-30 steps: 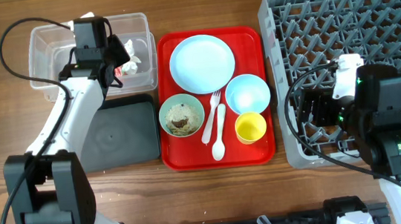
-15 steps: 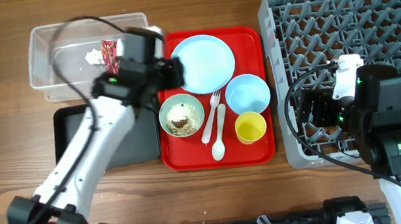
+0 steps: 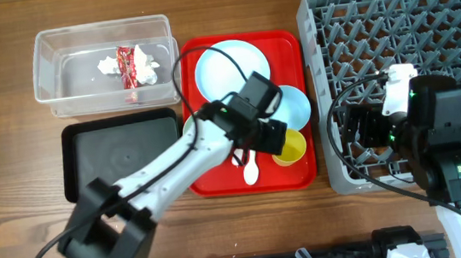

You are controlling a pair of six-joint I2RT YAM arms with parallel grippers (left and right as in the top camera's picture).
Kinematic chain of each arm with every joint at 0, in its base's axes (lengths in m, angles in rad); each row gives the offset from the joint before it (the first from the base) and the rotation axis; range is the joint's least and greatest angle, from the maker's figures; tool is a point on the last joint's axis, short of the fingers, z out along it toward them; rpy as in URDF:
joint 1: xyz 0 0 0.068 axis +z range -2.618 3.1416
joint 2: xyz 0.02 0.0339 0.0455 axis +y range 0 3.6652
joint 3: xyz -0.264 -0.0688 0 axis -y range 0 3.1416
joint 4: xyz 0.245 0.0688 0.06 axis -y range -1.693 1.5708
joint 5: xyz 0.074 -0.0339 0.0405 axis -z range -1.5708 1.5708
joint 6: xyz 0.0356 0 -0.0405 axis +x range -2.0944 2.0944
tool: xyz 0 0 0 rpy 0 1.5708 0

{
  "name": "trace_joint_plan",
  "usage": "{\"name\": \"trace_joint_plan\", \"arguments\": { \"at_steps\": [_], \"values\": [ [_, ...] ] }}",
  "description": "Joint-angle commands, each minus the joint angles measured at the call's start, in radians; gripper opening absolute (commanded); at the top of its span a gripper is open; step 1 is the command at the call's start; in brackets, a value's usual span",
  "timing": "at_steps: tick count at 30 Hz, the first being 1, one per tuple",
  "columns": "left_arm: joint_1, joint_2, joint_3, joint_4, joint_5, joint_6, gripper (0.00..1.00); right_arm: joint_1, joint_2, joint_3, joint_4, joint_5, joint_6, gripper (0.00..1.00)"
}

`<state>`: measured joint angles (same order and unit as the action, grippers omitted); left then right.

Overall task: Sort waste into correct bins and load items into the dishwasher rack
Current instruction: 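Grasp the yellow cup with the left gripper and lift it, then hand the yellow cup from the left gripper to the right gripper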

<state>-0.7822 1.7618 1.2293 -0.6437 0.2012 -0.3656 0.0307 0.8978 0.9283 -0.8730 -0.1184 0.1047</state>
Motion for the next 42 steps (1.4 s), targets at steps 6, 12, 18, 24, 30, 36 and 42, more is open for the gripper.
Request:
{"name": "trace_joint_plan", "arguments": {
  "at_steps": [6, 12, 18, 24, 30, 36, 42],
  "values": [
    [-0.016, 0.076, -0.014, 0.004, 0.011, -0.035, 0.04, -0.002, 0.000, 0.022, -0.004, 0.006, 0.010, 1.00],
    [0.042, 0.011, 0.000, -0.060, 0.059, -0.035, 0.04, -0.002, 0.000, 0.021, -0.003, 0.054, 0.011, 1.00],
    [0.263, -0.129, 0.006, 0.027, 0.315, -0.058, 0.04, -0.002, 0.053, 0.021, 0.013, 0.128, 0.130, 1.00],
    [0.497, -0.075, 0.006, 0.221, 0.703, -0.242, 0.04, -0.002, 0.193, 0.021, 0.070, -0.334, -0.008, 1.00],
    [0.543, 0.021, 0.006, 0.256, 1.033, -0.271, 0.04, -0.002, 0.346, 0.021, 0.163, -0.806, -0.192, 0.99],
    [0.504, 0.043, 0.006, 0.261, 1.112, -0.271, 0.04, -0.002, 0.493, 0.021, 0.364, -1.089, -0.205, 1.00],
    [0.465, 0.043, 0.006, 0.290, 1.145, -0.271, 0.04, -0.002, 0.610, 0.021, 0.559, -1.319, -0.149, 1.00]
  ]
}}
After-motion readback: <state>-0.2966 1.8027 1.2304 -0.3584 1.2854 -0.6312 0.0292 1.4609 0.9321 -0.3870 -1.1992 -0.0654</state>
